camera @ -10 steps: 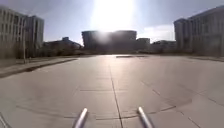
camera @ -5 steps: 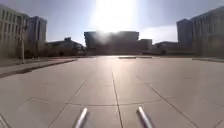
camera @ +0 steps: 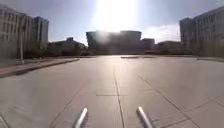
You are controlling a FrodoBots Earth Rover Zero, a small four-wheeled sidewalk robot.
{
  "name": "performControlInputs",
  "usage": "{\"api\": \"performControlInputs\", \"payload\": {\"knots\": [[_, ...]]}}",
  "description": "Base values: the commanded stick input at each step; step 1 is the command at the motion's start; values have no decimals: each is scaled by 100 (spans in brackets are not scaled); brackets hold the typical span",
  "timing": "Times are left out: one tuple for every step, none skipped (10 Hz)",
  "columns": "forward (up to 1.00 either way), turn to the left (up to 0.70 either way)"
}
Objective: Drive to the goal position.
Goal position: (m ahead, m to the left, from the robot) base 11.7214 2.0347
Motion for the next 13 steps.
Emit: {"api": "performControlInputs", "payload": {"knots": [[100, -2], [100, -2], [100, -2], [100, -2], [100, -2], [100, -2], [100, -2], [100, -2], [100, -2], [100, -2], [100, -2], [100, -2], [100, -2]]}}
